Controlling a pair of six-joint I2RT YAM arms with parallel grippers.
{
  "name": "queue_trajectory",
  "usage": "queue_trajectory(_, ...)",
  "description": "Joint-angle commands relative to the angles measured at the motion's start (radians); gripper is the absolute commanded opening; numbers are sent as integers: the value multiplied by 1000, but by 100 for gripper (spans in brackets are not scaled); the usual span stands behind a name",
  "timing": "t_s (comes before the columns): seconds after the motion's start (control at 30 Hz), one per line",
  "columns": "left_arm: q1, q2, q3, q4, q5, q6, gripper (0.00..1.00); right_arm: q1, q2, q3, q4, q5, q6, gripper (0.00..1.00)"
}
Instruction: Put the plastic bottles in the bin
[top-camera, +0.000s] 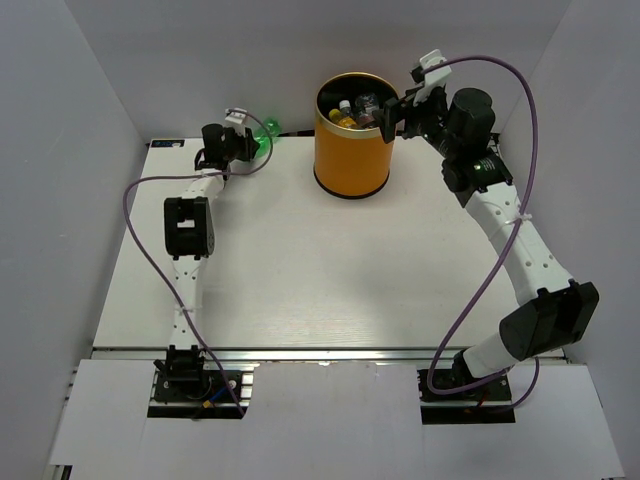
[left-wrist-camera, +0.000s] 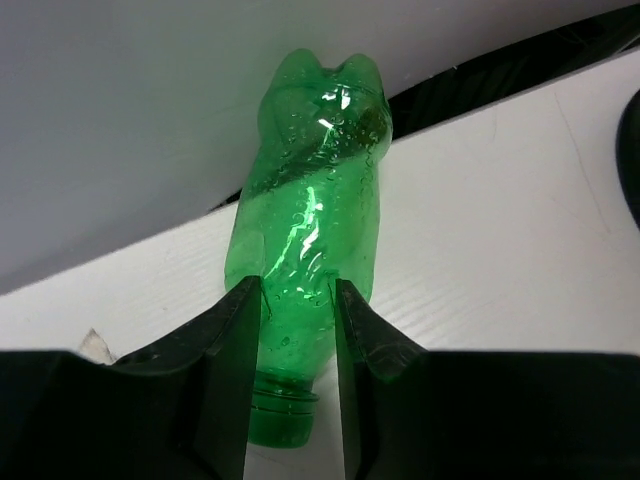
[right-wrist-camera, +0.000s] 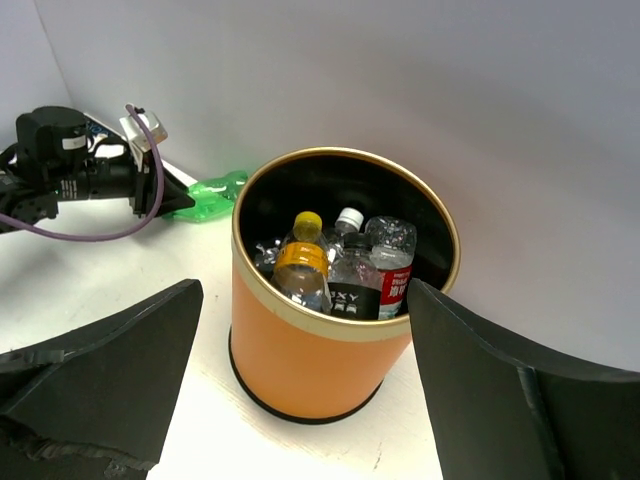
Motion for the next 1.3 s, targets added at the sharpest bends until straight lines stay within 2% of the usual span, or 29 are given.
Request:
queue_trajectory(0.0, -3, -180, -74, 27, 12, -38, 0, -3, -57, -27, 44, 6, 3, 89)
queue_trajectory(0.13, -5, -368, -271, 131, 74, -119, 0, -1, -89, -57, 17, -17, 29, 90)
queue_trajectory(0.17, -6, -413, -374, 158, 94, -143, 0, -3, -94, -59, 3, -43, 31, 89)
queue_trajectory(0.27, -16, -603, -532, 249, 123, -192, 0, 0, -111, -59, -113, -100, 18, 89)
queue_trajectory(0.33, -25, -762, -708, 315, 135, -259, 0, 4, -144, -123, -124, -138, 58, 89)
queue_trajectory(0.37, -26, -816, -779, 359, 147, -288, 0, 8, -157, -158, -94, -157, 80, 89)
queue_trajectory(0.4, -28, -870, -921, 449, 182, -354, 0, 16, -183, -193, -68, -198, 109, 89)
queue_trajectory(0.47, -36, -1020, -1047, 569, 209, -451, 0, 34, -197, -287, 4, -302, 191, 89)
queue_trajectory(0.5, -40, -1065, -1159, 596, 224, -519, 0, 65, -203, -309, 33, -335, 207, 89)
queue_trajectory(0.53, -58, -1149, -1204, 610, 226, -564, 0, 83, -203, -342, 52, -361, 219, 89)
queue_trajectory(0.63, -118, -1267, -1374, 663, 217, -655, 0, 147, -198, -388, 203, -442, 285, 89)
queue_trajectory(0.77, -218, -1465, -1491, 662, 169, -670, 0, 183, -175, -425, 360, -471, 399, 89)
queue_trajectory(0.9, -276, -1565, -1554, 659, 154, -719, 0, 211, -157, -462, 510, -464, 508, 89)
queue_trajectory(1.27, -309, -1628, -1583, 694, 186, -775, 0, 247, -89, -425, 573, -367, 626, 89)
